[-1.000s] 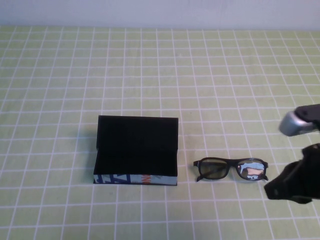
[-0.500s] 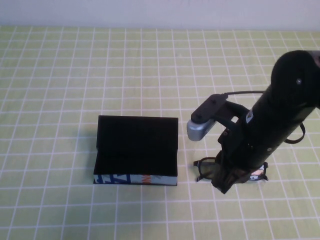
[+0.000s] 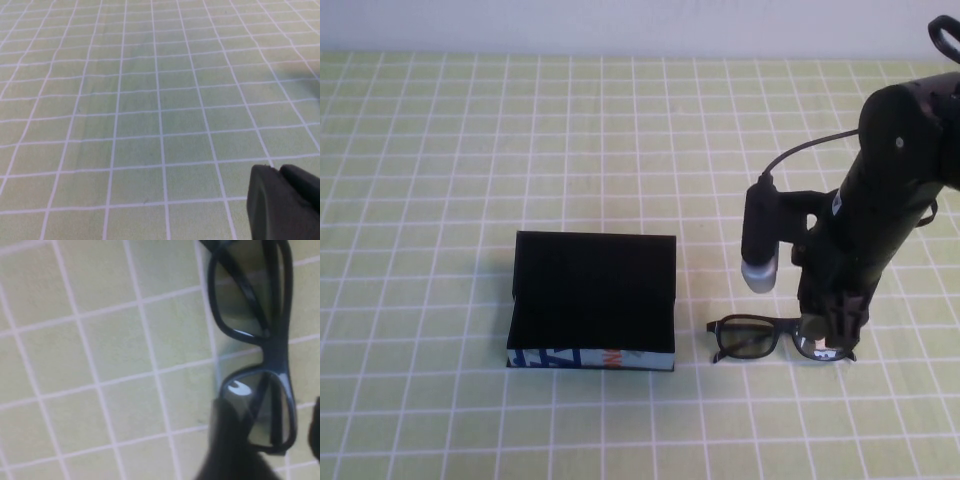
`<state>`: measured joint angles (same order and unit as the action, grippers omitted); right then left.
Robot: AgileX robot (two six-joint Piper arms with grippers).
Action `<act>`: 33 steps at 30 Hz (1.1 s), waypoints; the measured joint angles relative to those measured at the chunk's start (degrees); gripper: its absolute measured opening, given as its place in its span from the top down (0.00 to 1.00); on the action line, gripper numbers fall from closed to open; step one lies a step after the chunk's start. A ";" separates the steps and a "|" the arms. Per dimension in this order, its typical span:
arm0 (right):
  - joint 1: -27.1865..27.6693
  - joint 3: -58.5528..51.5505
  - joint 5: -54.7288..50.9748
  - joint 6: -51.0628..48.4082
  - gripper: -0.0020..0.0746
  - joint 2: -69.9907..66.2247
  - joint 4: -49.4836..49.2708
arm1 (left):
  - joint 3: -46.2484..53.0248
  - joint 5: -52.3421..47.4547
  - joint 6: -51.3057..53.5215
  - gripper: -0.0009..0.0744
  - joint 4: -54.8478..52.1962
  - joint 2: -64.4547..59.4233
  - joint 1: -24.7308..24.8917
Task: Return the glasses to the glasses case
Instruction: Pick up the glasses from the table
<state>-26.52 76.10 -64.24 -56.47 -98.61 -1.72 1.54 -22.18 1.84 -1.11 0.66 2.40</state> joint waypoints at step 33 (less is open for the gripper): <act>2.33 4.69 6.97 -8.64 0.40 -12.53 -0.72 | 0.00 -0.09 0.00 0.99 0.00 0.00 0.00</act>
<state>-24.19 80.79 -57.27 -65.11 -111.14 -2.43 1.54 -22.27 1.84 -1.11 0.66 2.40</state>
